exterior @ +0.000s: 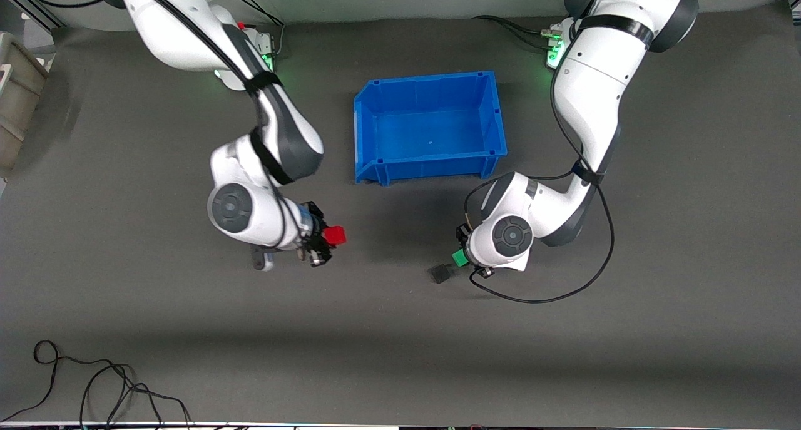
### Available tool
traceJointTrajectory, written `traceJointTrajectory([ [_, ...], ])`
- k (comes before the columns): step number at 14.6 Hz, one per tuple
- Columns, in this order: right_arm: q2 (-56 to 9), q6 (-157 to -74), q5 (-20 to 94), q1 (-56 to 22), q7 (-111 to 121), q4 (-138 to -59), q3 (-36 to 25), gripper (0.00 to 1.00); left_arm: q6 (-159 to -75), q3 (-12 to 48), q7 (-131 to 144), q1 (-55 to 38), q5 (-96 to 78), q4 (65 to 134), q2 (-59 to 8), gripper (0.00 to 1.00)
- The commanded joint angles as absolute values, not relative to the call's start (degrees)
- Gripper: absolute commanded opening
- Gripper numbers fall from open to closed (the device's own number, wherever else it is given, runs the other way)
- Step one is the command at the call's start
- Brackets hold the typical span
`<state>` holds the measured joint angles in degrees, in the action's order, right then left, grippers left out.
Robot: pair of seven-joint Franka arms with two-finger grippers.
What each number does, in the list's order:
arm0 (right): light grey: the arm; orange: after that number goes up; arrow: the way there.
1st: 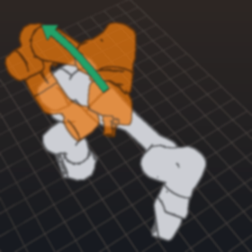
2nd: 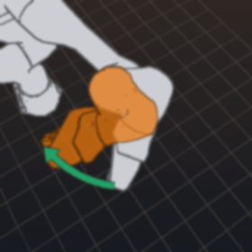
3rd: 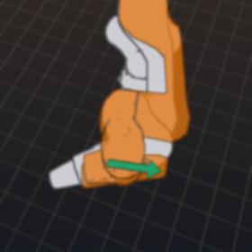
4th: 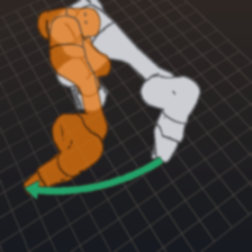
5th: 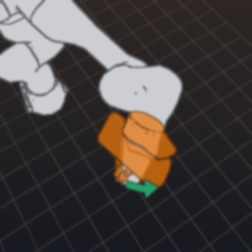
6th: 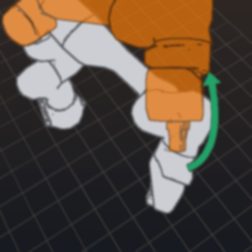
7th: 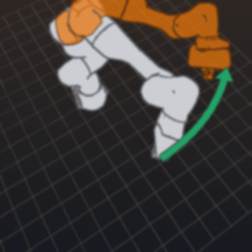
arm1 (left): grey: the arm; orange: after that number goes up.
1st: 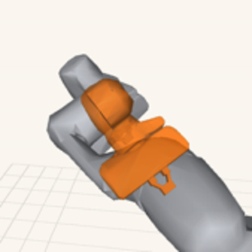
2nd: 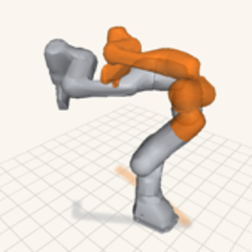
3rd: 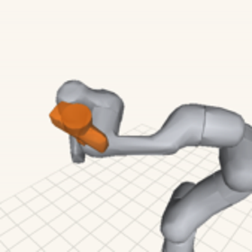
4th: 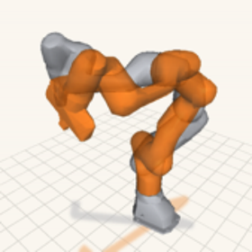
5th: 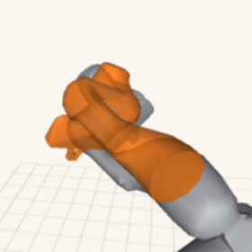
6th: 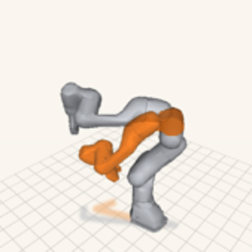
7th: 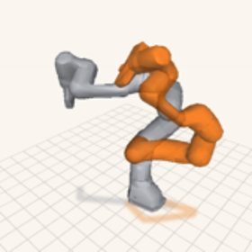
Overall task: Attach green and red cubes to black cube
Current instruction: 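Carry the red cube and the green cube toward the black cube, then lower the red cube and the green cube beside the black cube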
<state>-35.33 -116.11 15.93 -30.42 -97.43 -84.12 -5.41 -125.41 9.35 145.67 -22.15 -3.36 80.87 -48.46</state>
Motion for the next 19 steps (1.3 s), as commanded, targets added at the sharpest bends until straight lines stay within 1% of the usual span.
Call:
traceJointTrajectory([
  [1,-37.8,-116.9,16.3,-31.4,-100.7,-81.3,-6.1,0.00,-125.8,8.4,148.6,-24.2,-3.7,79.2,-49.6,0.00],
  [4,-40.1,-117.3,16.3,-32.6,-101.5,-78.8,-6.1,0.00,-129.8,8.4,149.5,-24.2,-3.3,79.2,-50.2,0.00],
  [7,-41.8,-118.9,16.3,-33.1,-104.3,-77.0,-6.0,0.00,-130.1,8.2,149.5,-24.3,-3.1,79.1,-51.1,0.00],
  [13,-42.1,-121.0,16.6,-33.4,-105.8,-76.8,-6.0,0.00,-133.4,8.0,154.8,-25.3,2.4,78.9,-51.2,0.00],
  [16,-44.1,-123.3,16.6,-34.3,-109.3,-75.2,-6.0,0.00,-133.3,8.1,154.0,-25.6,3.0,78.6,-50.9,0.00],
  [19,-46.6,-123.6,16.3,-36.0,-114.6,-73.1,-6.1,0.00,-133.4,8.4,153.5,-28.4,10.3,78.5,-50.9,0.00],
])
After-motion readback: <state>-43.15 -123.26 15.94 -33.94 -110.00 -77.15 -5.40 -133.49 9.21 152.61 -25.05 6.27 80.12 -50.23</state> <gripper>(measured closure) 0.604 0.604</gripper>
